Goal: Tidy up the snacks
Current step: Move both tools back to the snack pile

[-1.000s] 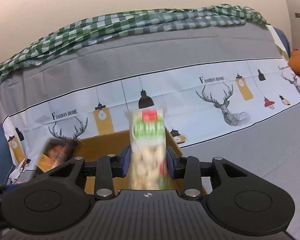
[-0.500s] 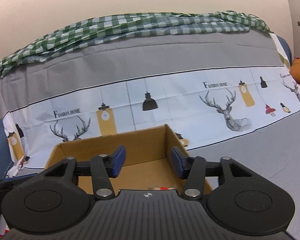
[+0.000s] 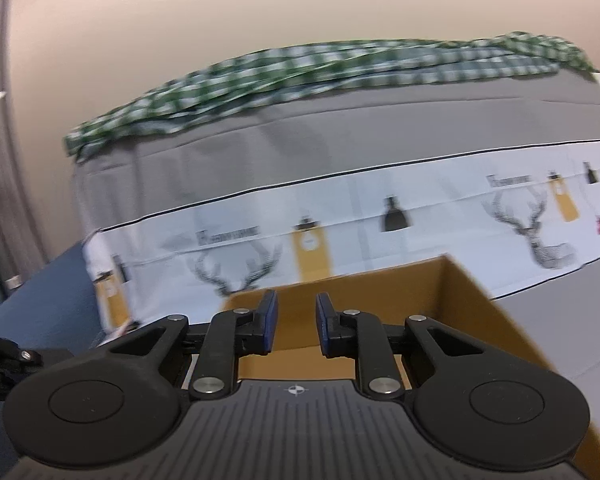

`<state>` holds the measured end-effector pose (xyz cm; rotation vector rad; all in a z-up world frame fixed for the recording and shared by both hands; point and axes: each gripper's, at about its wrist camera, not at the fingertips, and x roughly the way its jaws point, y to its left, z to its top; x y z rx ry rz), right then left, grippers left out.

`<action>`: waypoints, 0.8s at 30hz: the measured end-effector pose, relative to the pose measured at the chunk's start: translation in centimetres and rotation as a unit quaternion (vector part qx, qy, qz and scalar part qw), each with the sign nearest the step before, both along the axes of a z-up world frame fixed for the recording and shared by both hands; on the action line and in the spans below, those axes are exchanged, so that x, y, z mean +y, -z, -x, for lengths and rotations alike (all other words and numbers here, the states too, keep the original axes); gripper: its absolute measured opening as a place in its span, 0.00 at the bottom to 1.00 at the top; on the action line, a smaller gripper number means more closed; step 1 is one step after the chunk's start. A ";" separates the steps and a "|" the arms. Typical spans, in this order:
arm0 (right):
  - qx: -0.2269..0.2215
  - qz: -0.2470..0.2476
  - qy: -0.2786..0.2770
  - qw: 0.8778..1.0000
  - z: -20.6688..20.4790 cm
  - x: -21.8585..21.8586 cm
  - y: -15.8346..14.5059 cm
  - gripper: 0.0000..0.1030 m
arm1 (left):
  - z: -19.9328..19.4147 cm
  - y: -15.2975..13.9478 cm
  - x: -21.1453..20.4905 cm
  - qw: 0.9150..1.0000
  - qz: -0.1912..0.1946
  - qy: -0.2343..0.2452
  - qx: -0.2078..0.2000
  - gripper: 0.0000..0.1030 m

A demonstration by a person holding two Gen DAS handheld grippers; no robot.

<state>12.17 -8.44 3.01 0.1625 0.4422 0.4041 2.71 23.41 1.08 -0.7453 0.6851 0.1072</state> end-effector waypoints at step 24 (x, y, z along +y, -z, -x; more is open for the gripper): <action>0.059 0.350 -0.141 0.924 7.3 19.1 11.6 0.42 | -1.4 7.2 1.5 0.935 -0.230 -0.081 0.256 0.44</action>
